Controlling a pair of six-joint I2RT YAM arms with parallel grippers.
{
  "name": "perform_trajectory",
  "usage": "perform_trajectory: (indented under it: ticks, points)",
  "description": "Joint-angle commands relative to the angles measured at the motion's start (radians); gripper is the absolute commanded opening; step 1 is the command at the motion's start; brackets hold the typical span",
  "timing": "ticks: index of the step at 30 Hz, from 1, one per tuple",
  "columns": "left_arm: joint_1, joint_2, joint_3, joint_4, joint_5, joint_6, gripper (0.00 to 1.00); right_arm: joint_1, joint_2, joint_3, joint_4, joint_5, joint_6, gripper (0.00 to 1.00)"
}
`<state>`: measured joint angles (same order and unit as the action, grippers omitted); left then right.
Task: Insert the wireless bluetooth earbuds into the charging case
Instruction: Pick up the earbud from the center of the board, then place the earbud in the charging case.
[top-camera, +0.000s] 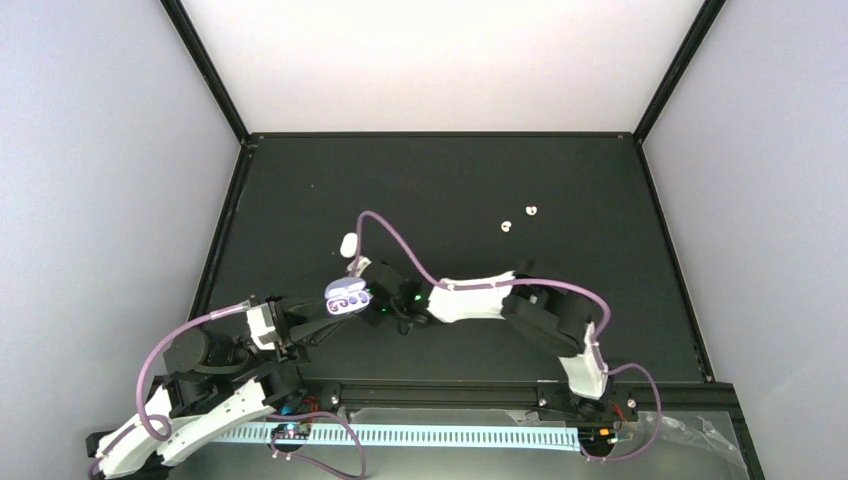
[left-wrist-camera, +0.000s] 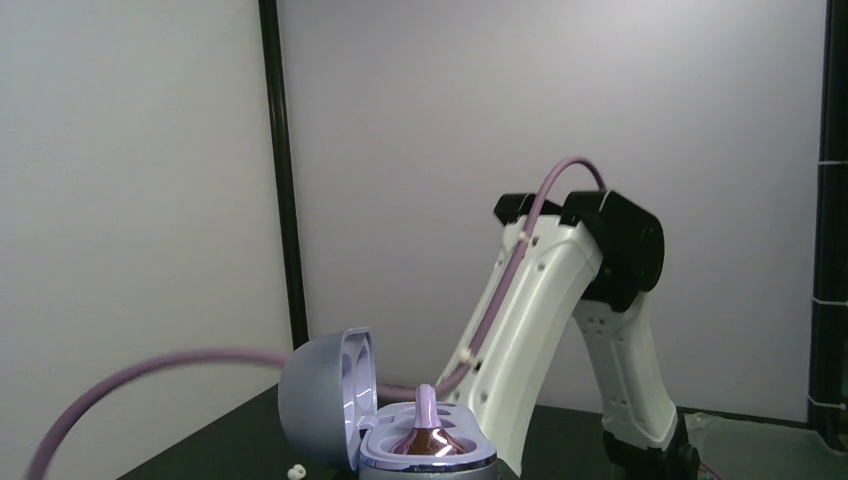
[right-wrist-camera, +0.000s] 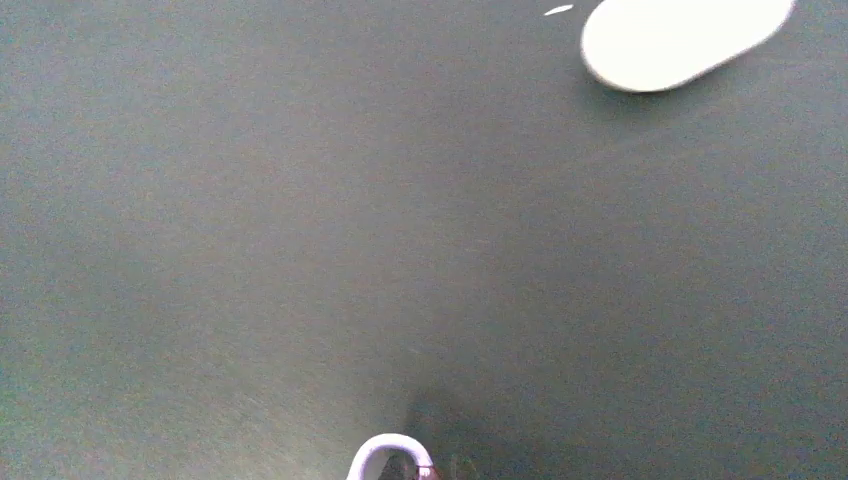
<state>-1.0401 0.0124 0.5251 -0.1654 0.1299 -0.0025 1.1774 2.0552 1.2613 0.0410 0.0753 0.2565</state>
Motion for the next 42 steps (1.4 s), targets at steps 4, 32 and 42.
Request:
perform_trajectory:
  ticks: [4,32,42]
  points:
    - [0.002,-0.099,-0.019,0.046,-0.032,-0.001,0.02,-0.083,-0.347,-0.217,0.125,0.159,0.132,0.01]
    - [0.009,1.083,0.115,1.332,0.049,-0.031,0.02,-0.093,-1.416,-0.237,-0.193,0.348,-0.29,0.01]
    - [0.008,1.302,0.23,1.521,0.112,-0.116,0.02,-0.093,-1.493,-0.353,-0.009,0.235,-0.287,0.01]
